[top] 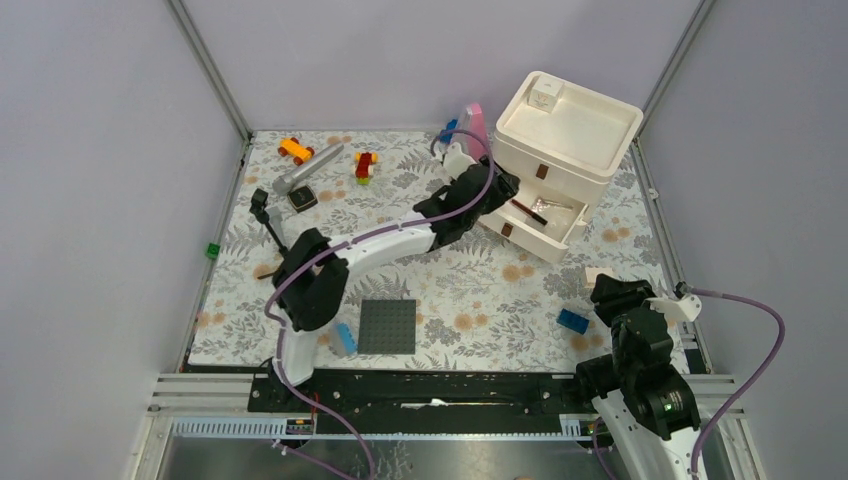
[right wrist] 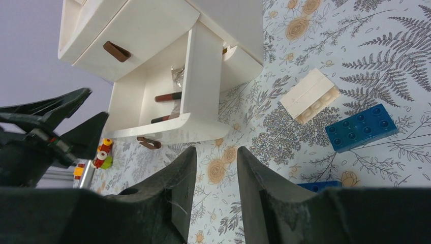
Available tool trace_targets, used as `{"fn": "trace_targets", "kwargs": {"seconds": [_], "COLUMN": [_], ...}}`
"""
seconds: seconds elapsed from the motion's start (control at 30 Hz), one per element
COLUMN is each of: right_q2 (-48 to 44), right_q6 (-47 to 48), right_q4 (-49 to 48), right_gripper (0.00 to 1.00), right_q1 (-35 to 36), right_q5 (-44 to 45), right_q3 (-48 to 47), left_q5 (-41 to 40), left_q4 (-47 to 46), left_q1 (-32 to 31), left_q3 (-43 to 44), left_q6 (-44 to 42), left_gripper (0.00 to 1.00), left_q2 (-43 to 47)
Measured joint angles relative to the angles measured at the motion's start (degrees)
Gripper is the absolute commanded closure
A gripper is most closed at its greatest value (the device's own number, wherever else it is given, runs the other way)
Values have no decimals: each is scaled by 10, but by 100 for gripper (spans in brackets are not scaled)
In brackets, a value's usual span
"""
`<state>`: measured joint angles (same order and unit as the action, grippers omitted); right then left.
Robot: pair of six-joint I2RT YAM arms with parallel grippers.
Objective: Organize the makeup
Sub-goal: Place the lipstick in the drawer, then pick up the makeup from the center of the board.
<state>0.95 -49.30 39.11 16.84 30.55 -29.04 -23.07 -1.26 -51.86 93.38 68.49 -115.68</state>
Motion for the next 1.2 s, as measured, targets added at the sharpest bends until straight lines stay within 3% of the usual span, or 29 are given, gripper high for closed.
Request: {"fn": "trace_targets", "kwargs": {"seconds": [0.17, 0.33, 0.43, 0.57, 0.83, 1.2], "right_q2": [0, 0, 0, 0, 0, 0], "right_q6": [0, 3, 5, 7, 14, 20], "right_q4": [1, 0, 0, 0, -3, -4], "right_gripper": [58, 58, 58, 58, 58, 58], "right_q1": [0, 0, 0, 0, 0, 0], "right_q5": [0, 0, 0, -1, -2, -2], "right_q3": [0, 0, 0, 0, 0, 0], "left_q5": [10, 19, 31, 72, 169, 194], "left_q4": [-29, -41, -36, -5, 112, 144], "left_q1": [25, 94, 142, 197, 217, 216], "left_q3": [-103, -188, -200, -188, -31, 98], "left_q6": [-69, -112, -137, -193, -294, -338], "left_gripper": [38, 38, 38, 38, 37, 23], "left_q2": [116, 256, 278, 229, -10, -134]}}
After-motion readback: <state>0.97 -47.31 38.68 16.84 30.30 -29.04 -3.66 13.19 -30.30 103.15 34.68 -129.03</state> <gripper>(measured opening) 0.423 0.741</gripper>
